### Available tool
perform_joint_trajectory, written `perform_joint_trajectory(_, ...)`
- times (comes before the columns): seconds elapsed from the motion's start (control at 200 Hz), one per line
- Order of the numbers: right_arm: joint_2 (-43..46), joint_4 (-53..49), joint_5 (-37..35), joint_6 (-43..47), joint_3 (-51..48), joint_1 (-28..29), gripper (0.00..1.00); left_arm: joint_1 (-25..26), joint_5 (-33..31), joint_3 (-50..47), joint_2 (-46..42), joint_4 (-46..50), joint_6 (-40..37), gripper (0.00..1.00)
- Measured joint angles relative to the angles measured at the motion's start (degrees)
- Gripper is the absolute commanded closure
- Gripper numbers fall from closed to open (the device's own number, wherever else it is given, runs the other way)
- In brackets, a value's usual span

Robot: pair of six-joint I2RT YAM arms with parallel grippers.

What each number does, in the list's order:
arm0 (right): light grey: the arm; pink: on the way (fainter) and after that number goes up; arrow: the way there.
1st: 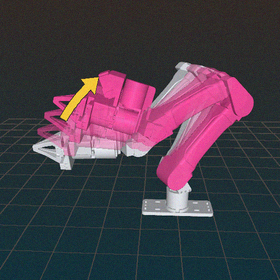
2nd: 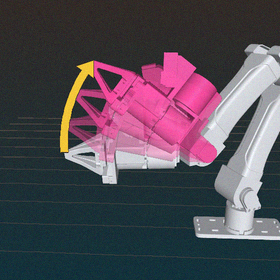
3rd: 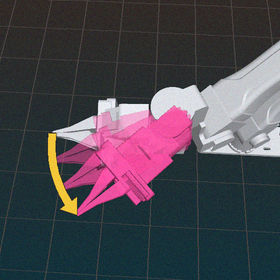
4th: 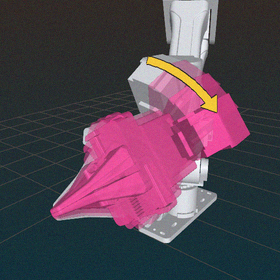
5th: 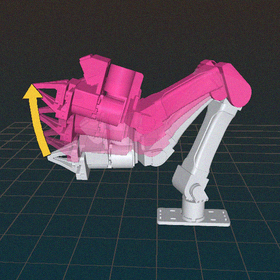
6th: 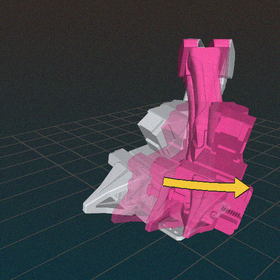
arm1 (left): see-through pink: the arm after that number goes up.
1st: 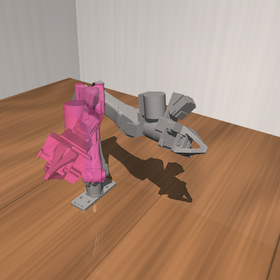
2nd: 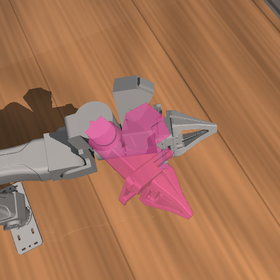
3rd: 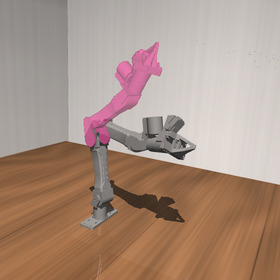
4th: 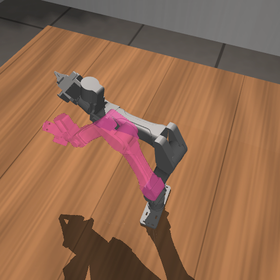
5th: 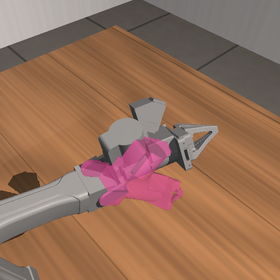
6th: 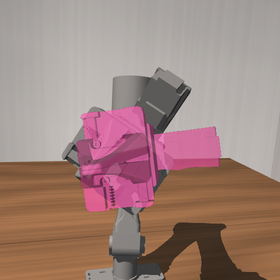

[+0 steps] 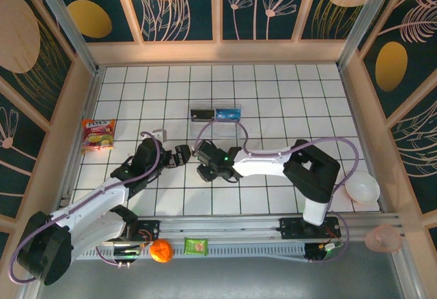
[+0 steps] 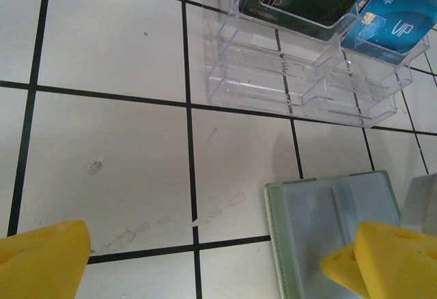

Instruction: Take the credit cards out of the card holder

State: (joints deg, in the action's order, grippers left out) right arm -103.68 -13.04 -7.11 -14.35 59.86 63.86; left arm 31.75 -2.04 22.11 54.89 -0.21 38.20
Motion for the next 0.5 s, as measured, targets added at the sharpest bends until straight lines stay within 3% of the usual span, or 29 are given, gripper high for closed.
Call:
perform_joint_trajectory(0.095,-0.8,-0.4,-0.9,0.4,0.2,0.3,0.67,0.0,0.0,-0.2,0.1,0.0,0.0,0.02)
perform_joint_trajectory(0.385,-0.9,-0.2,-1.8,0.2,0.4,0.4,0.99,0.0,0.4,-0.2,0.2,-0.1,0.0,0.05)
perform_joint_trajectory(0.5,-1.0,0.7,-1.8,0.0,0.3,0.3,1.0,0.0,1.4,-0.2,1.0,-0.5,0.1,0.09)
